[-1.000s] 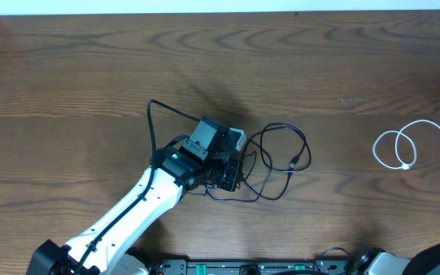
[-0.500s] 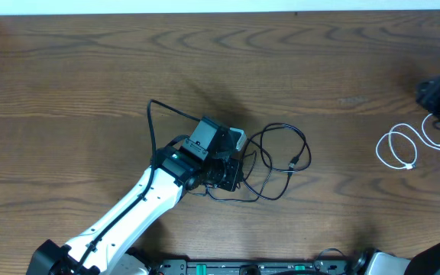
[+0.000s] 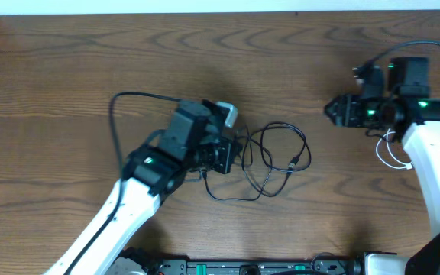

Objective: Untangle cables

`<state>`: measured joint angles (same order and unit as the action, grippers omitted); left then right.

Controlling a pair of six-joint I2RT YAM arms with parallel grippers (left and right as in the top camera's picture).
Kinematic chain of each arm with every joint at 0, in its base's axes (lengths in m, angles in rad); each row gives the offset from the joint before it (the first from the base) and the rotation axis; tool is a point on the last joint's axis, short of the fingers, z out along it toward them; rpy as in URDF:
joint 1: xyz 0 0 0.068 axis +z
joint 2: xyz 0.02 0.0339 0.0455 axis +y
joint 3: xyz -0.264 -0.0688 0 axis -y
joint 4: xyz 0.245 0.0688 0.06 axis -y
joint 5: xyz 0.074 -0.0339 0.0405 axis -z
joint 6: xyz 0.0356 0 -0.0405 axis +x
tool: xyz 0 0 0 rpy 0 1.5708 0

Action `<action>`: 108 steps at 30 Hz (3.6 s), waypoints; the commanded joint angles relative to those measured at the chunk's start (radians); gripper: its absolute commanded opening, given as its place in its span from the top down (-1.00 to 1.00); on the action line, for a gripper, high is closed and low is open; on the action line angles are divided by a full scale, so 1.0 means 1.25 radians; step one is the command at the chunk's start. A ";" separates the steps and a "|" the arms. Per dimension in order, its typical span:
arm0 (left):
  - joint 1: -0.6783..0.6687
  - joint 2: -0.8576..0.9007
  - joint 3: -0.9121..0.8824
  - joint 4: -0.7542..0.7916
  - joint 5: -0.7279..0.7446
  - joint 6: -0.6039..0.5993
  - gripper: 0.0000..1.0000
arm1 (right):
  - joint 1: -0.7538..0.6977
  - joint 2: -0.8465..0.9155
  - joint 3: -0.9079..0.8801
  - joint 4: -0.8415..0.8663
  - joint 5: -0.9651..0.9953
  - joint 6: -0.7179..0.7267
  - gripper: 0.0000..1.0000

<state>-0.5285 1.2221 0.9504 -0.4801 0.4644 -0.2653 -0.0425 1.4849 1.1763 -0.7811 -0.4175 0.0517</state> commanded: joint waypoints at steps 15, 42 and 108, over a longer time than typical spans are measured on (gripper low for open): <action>0.056 -0.286 0.023 0.071 -0.004 -0.065 0.86 | 0.294 0.183 0.005 0.009 -0.043 -0.040 -0.29; 0.056 -0.252 0.023 0.026 -0.005 -0.063 0.85 | 0.443 0.240 0.004 0.194 -0.196 0.263 -0.26; 0.058 -0.104 0.016 -0.219 -0.001 -0.047 0.85 | 0.442 0.104 0.060 0.656 -0.056 0.310 0.98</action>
<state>-0.4599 1.0626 0.9577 -0.7517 0.4580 -0.3393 0.5247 1.7245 1.2114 0.0235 -0.4477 0.4770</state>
